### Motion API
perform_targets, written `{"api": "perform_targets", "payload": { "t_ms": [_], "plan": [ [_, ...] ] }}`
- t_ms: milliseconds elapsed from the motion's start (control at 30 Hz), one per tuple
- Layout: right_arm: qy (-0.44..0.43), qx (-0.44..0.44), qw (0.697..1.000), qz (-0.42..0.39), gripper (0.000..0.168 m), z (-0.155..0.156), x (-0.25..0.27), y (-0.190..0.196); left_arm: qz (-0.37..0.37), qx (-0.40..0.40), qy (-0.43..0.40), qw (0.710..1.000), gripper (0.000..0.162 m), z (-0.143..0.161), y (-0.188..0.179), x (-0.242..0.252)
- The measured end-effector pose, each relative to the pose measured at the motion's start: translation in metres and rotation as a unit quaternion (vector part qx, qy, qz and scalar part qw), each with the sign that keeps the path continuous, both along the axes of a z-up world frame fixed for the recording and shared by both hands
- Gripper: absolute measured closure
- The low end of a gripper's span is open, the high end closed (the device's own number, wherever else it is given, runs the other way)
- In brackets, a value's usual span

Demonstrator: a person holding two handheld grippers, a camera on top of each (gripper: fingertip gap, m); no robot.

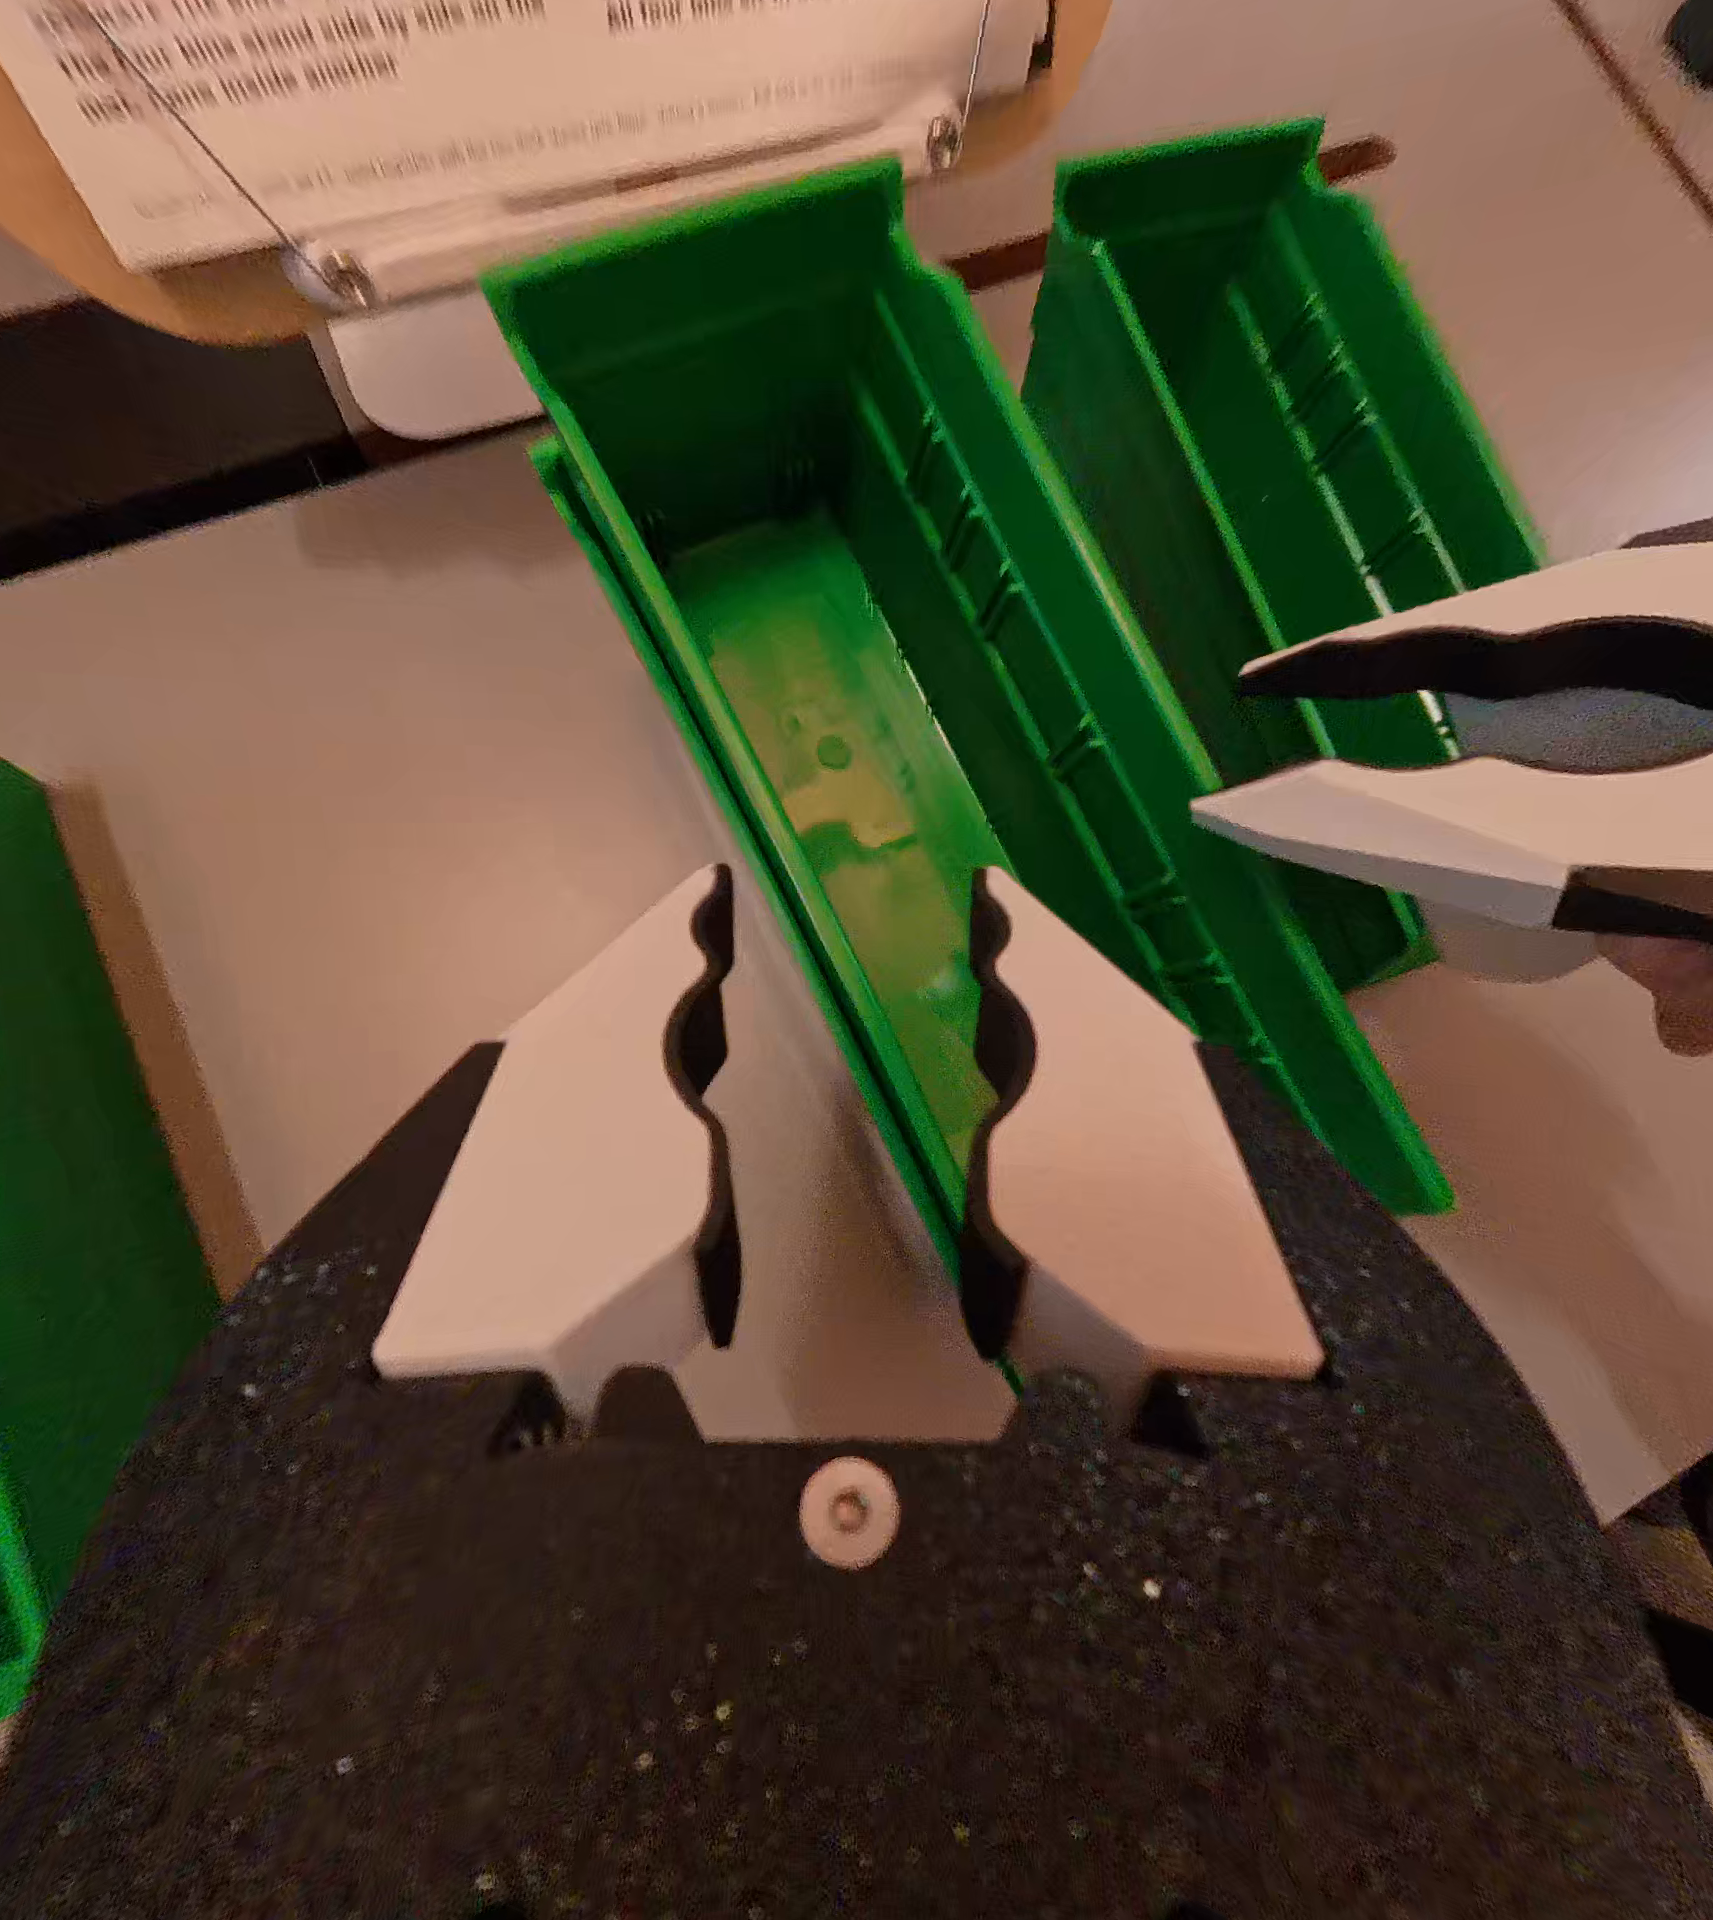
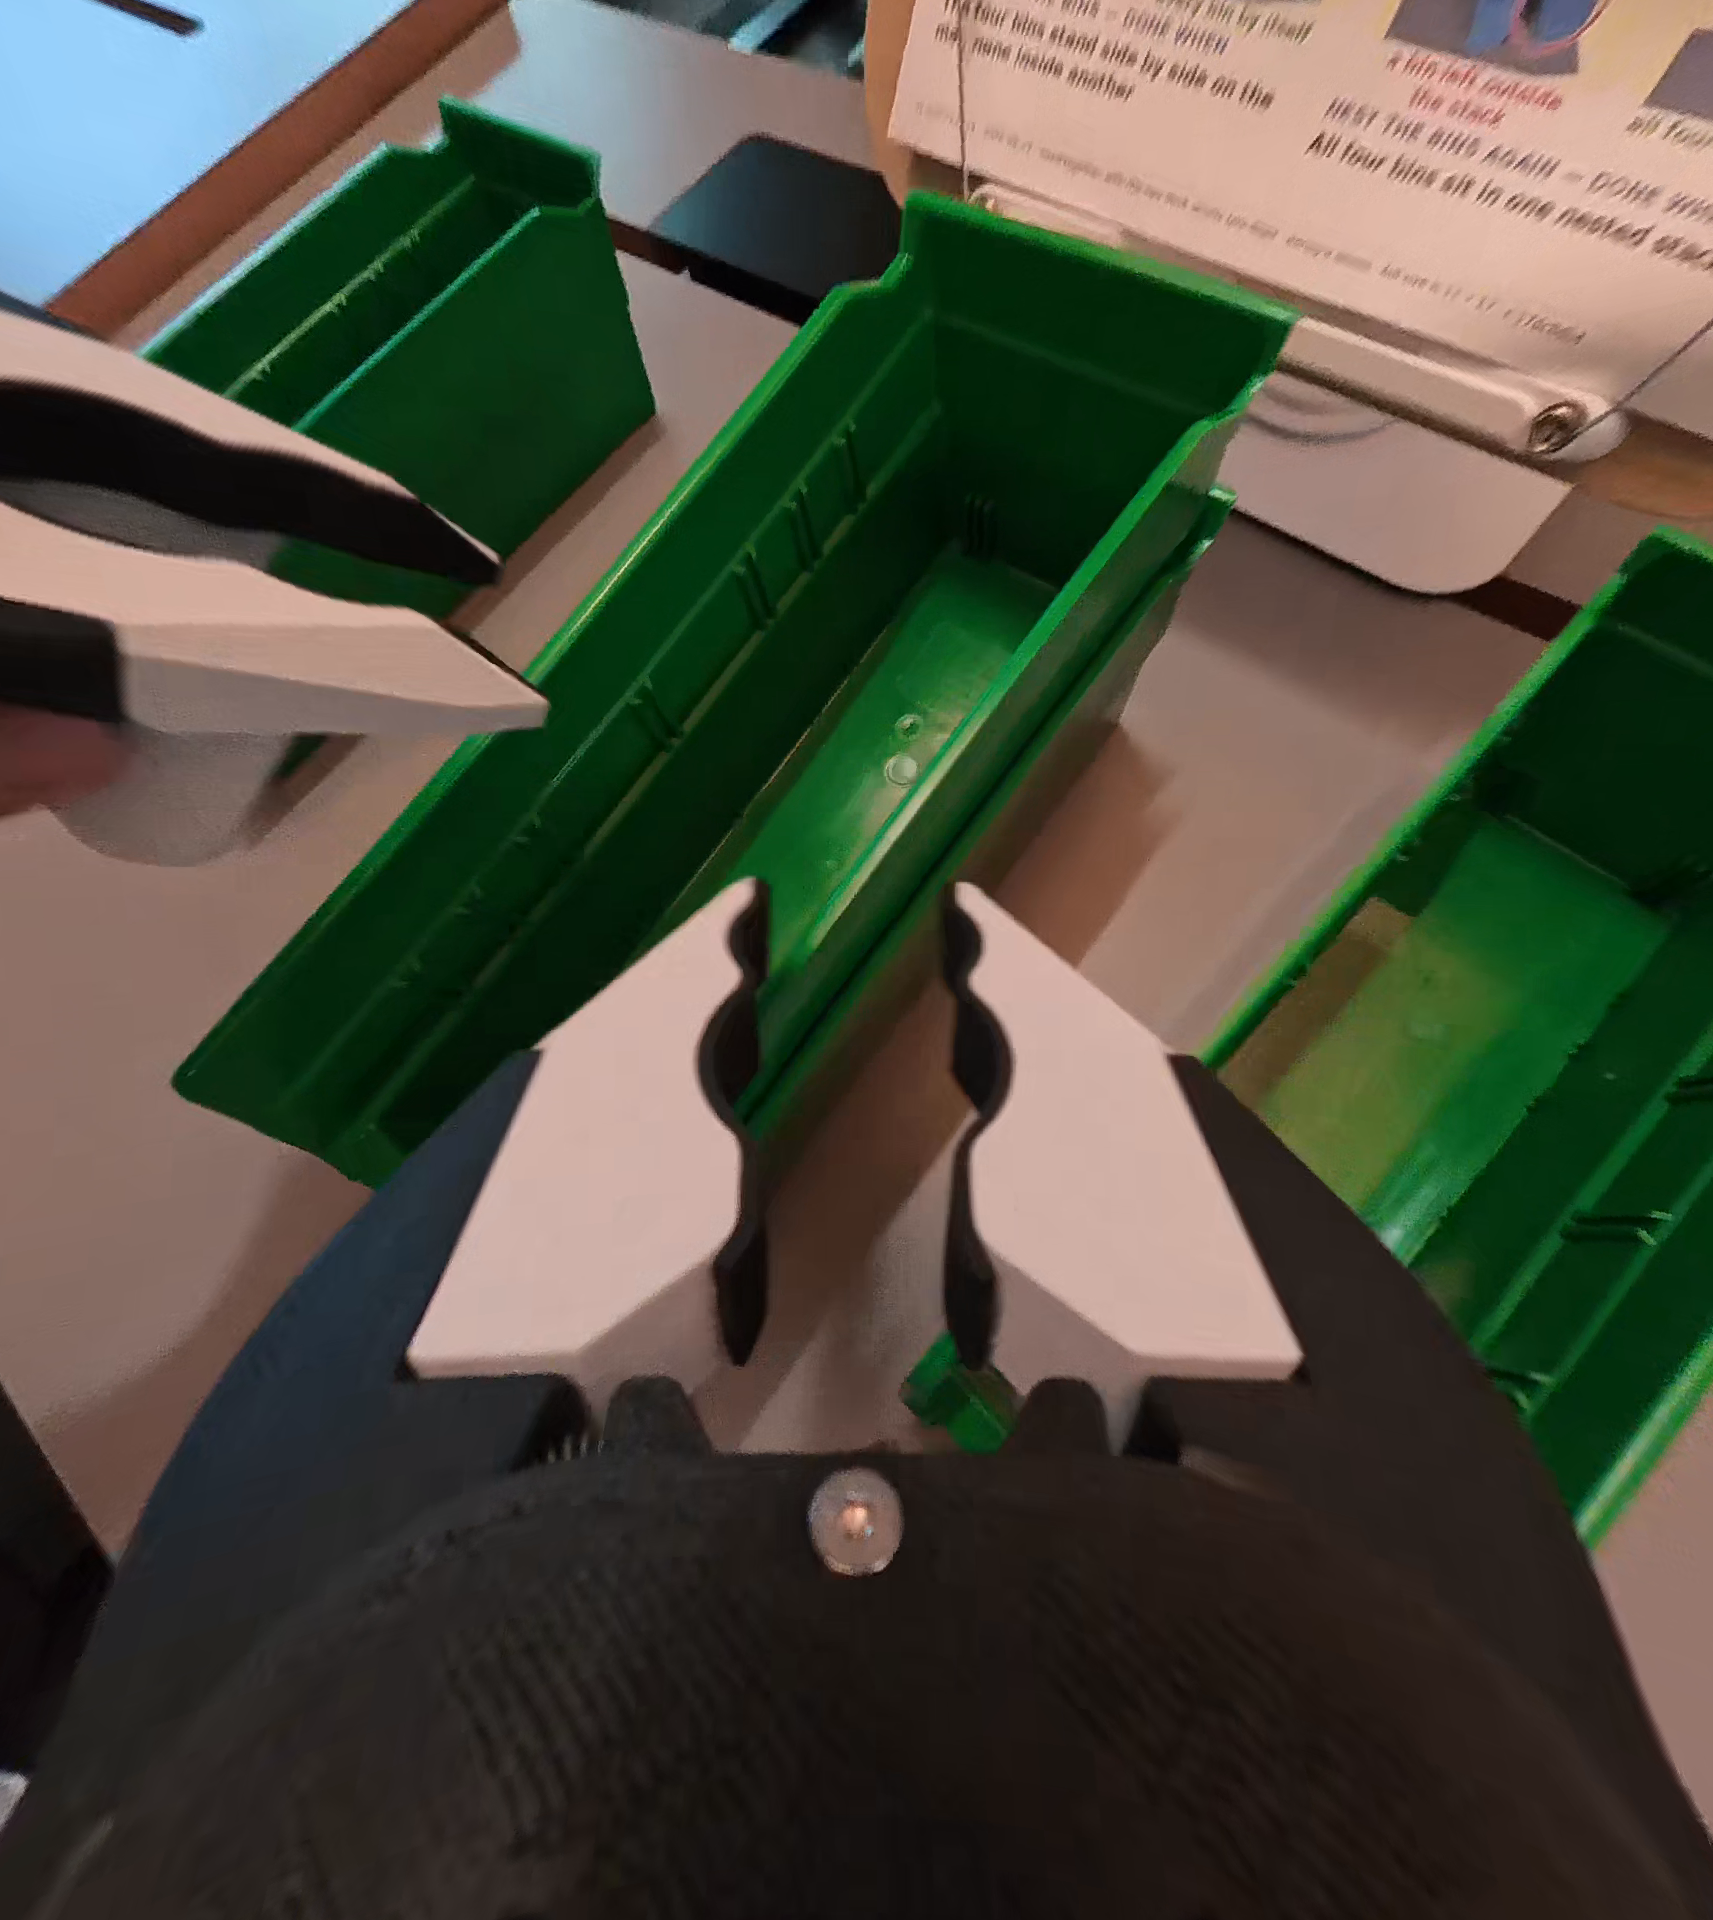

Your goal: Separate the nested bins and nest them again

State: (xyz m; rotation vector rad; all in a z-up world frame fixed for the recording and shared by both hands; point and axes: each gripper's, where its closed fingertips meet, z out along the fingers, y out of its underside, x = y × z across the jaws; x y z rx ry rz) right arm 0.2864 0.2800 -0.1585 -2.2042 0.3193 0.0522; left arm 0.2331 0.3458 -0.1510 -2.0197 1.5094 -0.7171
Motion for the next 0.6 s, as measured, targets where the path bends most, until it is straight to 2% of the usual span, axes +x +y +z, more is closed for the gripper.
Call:
{"api": "perform_targets", "payload": {
  "t_ms": [167,300,467,600],
  "plan": [
    [-0.071,0.034,0.997,-0.016,0.084,0.015,0.003,-0.028,0.008,0.067,-0.030,0.997,0.093,0.040,0.025,-0.028],
    [-0.099,0.081,0.991,-0.048,0.074,0.017,-0.005,-0.060,0.062,0.140,-0.020,0.988,0.062,0.058,0.090,-0.072],
    [-0.112,0.142,0.980,-0.086,0.071,0.010,-0.012,-0.098,0.126,0.070,0.082,0.986,0.045,0.019,0.160,-0.132],
    [-0.104,0.160,0.977,-0.096,0.069,0.000,-0.014,-0.110,0.151,0.038,0.138,0.978,0.045,-0.012,0.183,-0.157]
  ]
}}
